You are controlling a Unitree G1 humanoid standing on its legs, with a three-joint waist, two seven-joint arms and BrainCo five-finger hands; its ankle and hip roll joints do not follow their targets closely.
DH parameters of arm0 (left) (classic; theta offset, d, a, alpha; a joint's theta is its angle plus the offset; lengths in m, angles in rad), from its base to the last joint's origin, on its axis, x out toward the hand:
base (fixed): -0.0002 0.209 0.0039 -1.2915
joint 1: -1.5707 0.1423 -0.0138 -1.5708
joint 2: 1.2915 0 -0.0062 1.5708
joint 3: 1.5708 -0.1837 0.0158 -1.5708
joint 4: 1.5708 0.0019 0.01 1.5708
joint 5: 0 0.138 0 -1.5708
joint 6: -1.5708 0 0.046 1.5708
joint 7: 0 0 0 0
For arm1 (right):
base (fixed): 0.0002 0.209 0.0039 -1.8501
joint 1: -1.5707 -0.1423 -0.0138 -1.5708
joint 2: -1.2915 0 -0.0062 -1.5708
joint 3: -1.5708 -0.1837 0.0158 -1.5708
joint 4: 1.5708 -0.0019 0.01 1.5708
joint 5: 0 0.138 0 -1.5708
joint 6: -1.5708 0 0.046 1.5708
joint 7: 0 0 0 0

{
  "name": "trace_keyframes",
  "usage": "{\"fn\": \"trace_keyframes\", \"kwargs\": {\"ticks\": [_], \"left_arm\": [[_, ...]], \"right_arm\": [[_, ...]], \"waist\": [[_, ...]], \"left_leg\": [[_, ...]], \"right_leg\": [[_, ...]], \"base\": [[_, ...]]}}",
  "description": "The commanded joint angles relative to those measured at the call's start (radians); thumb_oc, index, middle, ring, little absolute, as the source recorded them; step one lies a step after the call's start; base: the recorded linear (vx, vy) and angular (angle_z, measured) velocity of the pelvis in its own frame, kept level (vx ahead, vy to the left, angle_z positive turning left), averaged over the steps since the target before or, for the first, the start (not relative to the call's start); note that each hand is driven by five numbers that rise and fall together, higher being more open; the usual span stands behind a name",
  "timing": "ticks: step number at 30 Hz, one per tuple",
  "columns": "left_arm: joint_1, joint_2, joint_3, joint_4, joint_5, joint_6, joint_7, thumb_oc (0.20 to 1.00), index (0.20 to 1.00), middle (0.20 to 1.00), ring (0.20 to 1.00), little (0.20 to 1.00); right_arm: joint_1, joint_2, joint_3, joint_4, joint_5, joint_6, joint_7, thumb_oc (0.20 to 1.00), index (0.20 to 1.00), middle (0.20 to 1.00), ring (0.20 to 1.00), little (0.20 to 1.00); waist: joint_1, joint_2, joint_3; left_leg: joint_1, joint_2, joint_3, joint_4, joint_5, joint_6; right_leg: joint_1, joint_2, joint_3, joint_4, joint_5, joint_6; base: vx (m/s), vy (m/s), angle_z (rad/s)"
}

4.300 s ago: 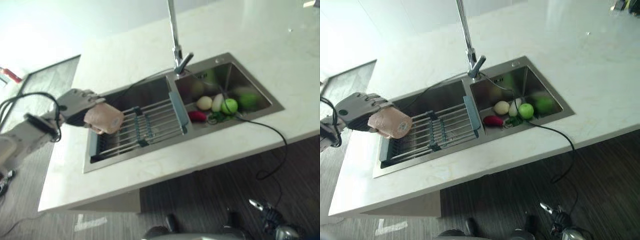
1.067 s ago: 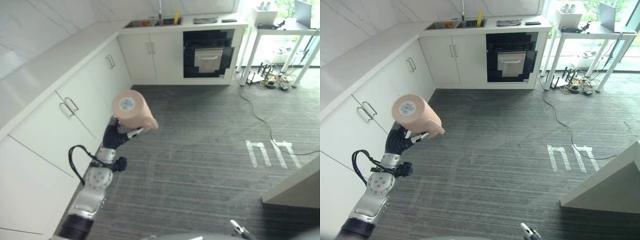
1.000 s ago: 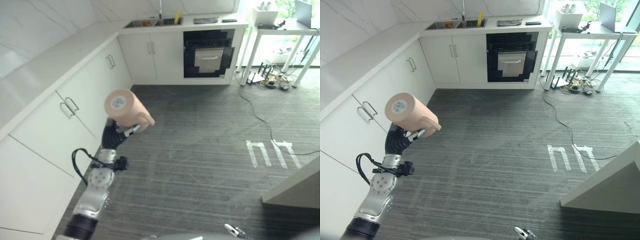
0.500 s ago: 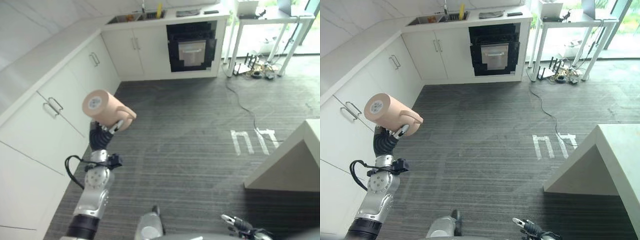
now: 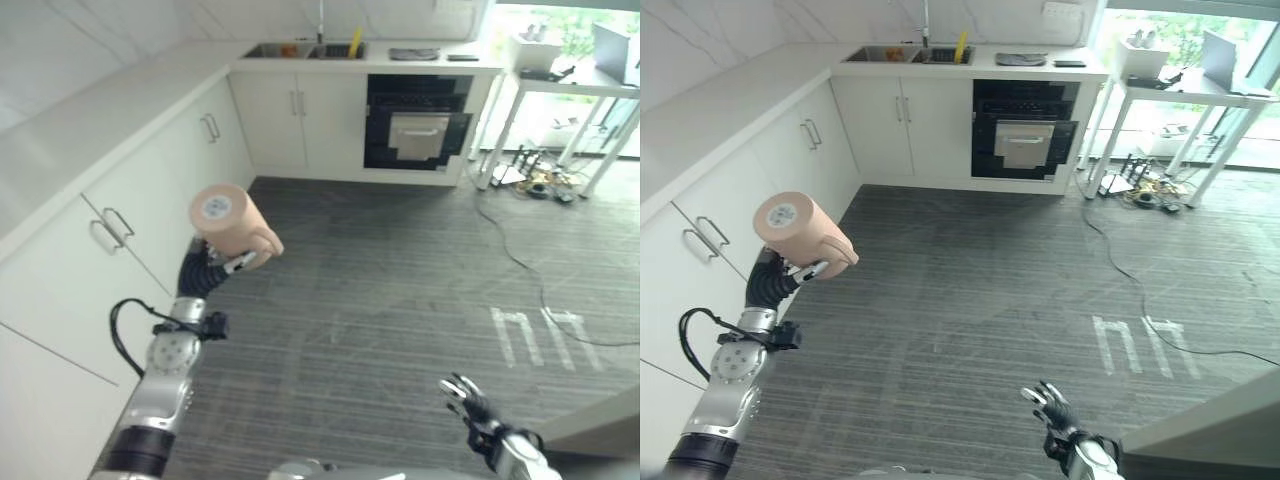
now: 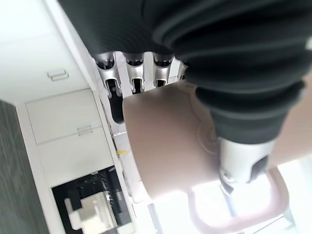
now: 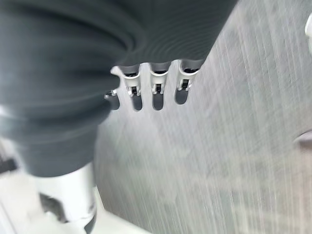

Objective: Place the dishes in the dishwasher.

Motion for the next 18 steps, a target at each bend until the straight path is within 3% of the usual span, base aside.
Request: {"fn": "trace_keyframes", "kwargs": {"ticks": [1,2,5,9,11,12,15,18], "left_arm": [[-0.069,-0.051,-0.037,-0.068,0.045,-0.055,0.037,0.2,0.2,0.2,0.2,0.2],[-0.065,-0.056,-0.067,-0.062,0.063,-0.086,0.054,0.2,0.2,0.2,0.2,0.2],[-0.079,-0.045,-0.082,-0.046,0.068,-0.103,0.041,0.2,0.2,0.2,0.2,0.2],[-0.113,-0.035,-0.113,-0.022,0.072,-0.089,0.049,0.2,0.2,0.2,0.2,0.2],[-0.111,-0.044,-0.12,-0.02,0.081,-0.087,0.056,0.2,0.2,0.2,0.2,0.2],[-0.107,-0.053,-0.124,-0.027,0.089,-0.081,0.064,0.2,0.2,0.2,0.2,0.2],[-0.085,-0.073,-0.12,-0.053,0.091,-0.066,0.083,0.2,0.2,0.2,0.2,0.2],[-0.075,-0.083,-0.109,-0.064,0.076,-0.052,0.075,0.2,0.2,0.2,0.2,0.2]], "right_arm": [[-0.004,-0.041,0.018,-0.018,0.041,-0.047,-0.028,1.0,1.0,1.0,1.0,1.0],[-0.014,-0.021,0.021,-0.043,0.055,-0.053,-0.055,1.0,1.0,1.0,1.0,1.0],[-0.027,-0.005,0.024,-0.064,0.05,-0.045,-0.08,1.0,1.0,1.0,1.0,1.0],[-0.032,-0.009,0.036,-0.102,0.069,-0.006,-0.095,1.0,1.0,1.0,1.0,1.0],[-0.034,-0.013,0.039,-0.108,0.069,0.004,-0.093,1.0,1.0,1.0,1.0,1.0],[-0.038,-0.023,0.045,-0.111,0.066,0.011,-0.088,1.0,1.0,1.0,1.0,1.0],[-0.05,-0.061,0.048,-0.112,0.042,0.028,-0.061,1.0,1.0,1.0,1.0,1.0],[-0.049,-0.086,0.033,-0.107,0.033,0.024,-0.044,1.0,1.0,1.0,1.0,1.0]], "waist": [[-0.007,0.003,-0.004],[-0.04,0.033,0.001],[-0.051,0.041,0.01],[-0.077,0.022,0.017],[-0.082,0.017,0.01],[-0.084,0.015,0.0],[-0.086,0.014,-0.019],[-0.092,0.013,-0.021]], "left_leg": [[-0.176,0.082,-0.01,0.182,-0.007,-0.062],[-0.084,0.103,-0.001,0.131,-0.026,-0.057],[-0.036,0.12,0.014,0.134,-0.076,-0.053],[-0.046,0.144,0.004,0.322,-0.194,-0.035],[-0.049,0.151,-0.003,0.375,-0.209,-0.034],[-0.053,0.165,-0.01,0.434,-0.189,-0.049],[-0.121,0.218,-0.053,0.724,-0.052,-0.134],[-0.194,0.254,-0.064,0.862,0.01,-0.16]], "right_leg": [[0.335,0.065,-0.045,-0.529,0.194,0.009],[0.226,-0.033,-0.032,-0.535,0.322,0.055],[0.16,-0.098,-0.039,-0.499,0.368,0.077],[0.139,-0.072,-0.004,-0.458,0.318,0.058],[0.135,-0.049,0.0,-0.448,0.297,0.04],[0.143,-0.019,0.0,-0.449,0.273,0.015],[0.182,0.06,0.01,-0.486,0.223,-0.061],[0.207,0.091,0.005,-0.502,0.2,-0.099]], "base": [[0.31,-0.087,0.28],[0.31,-0.071,0.18],[0.32,-0.097,-0.23],[0.43,-0.231,-0.07],[0.35,-0.149,0.3],[0.49,-0.197,0.28],[0.41,-0.171,-0.17],[0.25,-0.065,-0.45]]}}
